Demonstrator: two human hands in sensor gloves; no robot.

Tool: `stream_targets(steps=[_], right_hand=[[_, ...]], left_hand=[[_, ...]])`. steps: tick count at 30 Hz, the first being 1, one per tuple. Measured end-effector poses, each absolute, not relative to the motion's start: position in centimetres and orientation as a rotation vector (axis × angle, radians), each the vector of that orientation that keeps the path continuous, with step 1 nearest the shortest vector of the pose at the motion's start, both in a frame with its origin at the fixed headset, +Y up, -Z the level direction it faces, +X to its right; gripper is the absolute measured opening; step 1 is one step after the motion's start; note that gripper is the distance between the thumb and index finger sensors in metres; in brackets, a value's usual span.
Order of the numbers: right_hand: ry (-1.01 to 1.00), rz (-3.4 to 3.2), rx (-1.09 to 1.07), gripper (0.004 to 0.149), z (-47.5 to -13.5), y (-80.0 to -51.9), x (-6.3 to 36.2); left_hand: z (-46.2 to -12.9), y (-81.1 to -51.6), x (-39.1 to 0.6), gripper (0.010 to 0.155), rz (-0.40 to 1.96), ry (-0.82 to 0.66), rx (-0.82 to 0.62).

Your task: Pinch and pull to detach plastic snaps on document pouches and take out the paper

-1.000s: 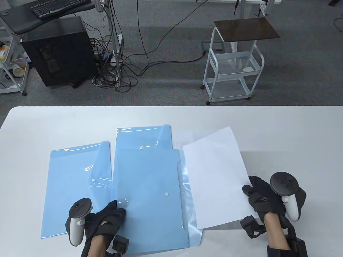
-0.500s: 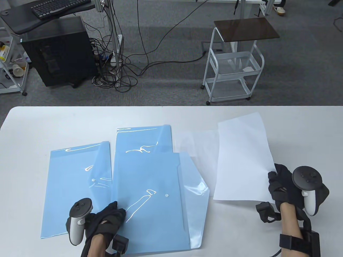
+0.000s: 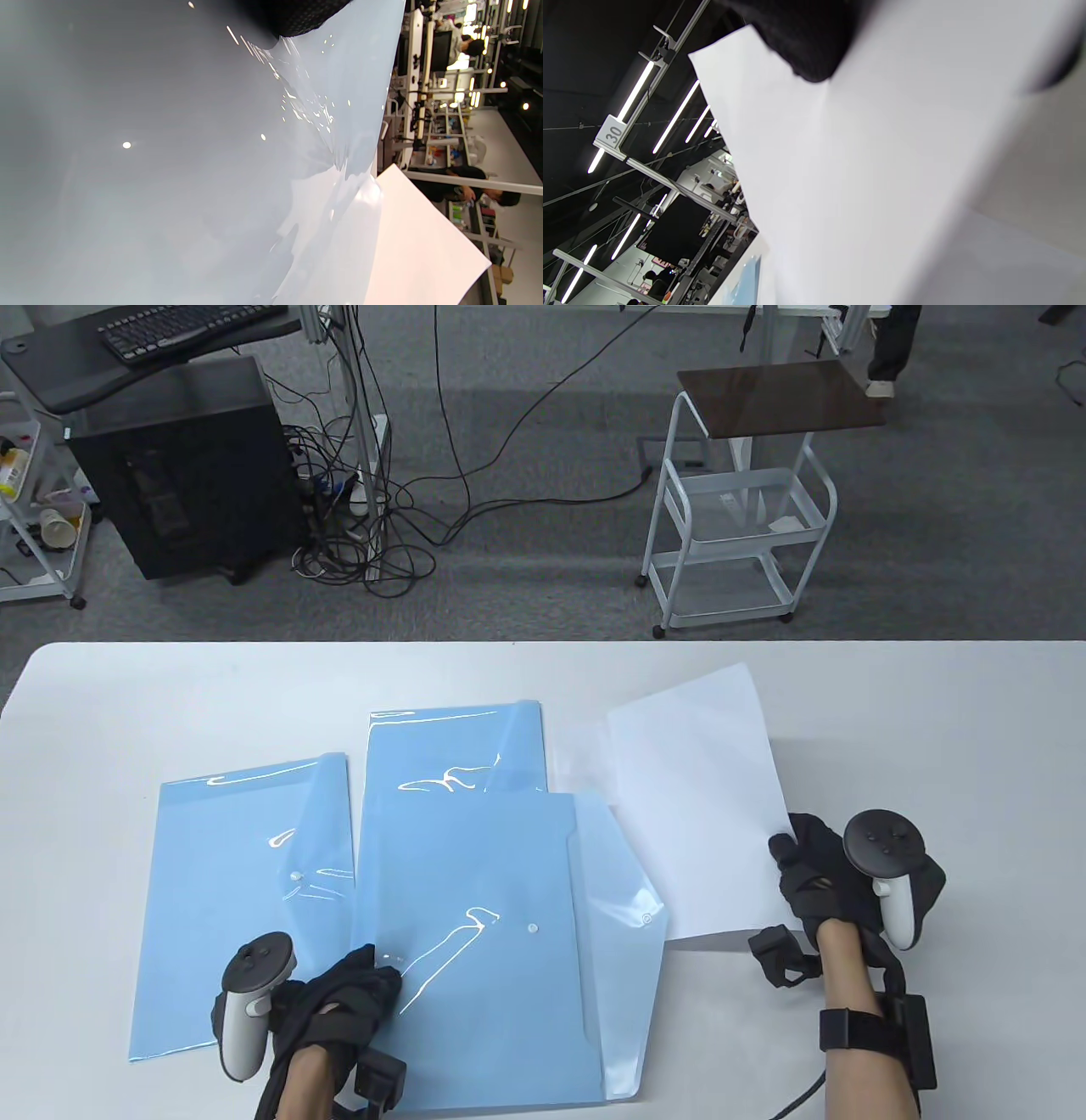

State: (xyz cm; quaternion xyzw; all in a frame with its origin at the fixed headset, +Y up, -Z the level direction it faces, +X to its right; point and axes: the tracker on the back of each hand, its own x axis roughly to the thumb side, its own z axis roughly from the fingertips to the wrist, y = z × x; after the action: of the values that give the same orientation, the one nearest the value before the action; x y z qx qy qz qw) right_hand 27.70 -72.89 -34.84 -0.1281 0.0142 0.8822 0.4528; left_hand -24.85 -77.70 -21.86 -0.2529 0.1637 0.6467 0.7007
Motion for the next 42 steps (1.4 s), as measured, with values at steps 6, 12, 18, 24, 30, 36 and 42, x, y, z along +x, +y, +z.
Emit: stream_targets(steps=[6,12,18,24,30,36,42], right_hand=[[0.077,2.173,-0.306,0.041,-36.4,-74.2,26.0],[0.109,2.156,-0.310,0.041,-37.6,-75.6,25.1],[0.138,2.147,-0.314,0.041,-38.4,-76.8,24.8],[0.165,2.177,-0.334,0.042,-38.8,-77.7,24.6],[0.164,2.267,-0.342,0.046,-38.9,-78.0,24.1],[0.153,2.337,-0.358,0.054,-38.7,-78.1,23.6],[0.141,2.380,-0.395,0.064,-38.2,-77.5,23.8]], left_hand=[[-22.0,-77.8,-24.8,0.049,1.438,0.354,-0.573],[-22.1,-77.9,-24.8,0.049,1.434,0.362,-0.578],[-22.2,-77.9,-24.7,0.049,1.426,0.369,-0.584],[-22.3,-77.9,-24.6,0.049,1.417,0.368,-0.589],[-22.3,-78.0,-24.6,0.049,1.411,0.369,-0.588],[-22.3,-78.0,-24.6,0.049,1.408,0.371,-0.583],[-22.3,-78.1,-24.6,0.049,1.407,0.367,-0.578]])
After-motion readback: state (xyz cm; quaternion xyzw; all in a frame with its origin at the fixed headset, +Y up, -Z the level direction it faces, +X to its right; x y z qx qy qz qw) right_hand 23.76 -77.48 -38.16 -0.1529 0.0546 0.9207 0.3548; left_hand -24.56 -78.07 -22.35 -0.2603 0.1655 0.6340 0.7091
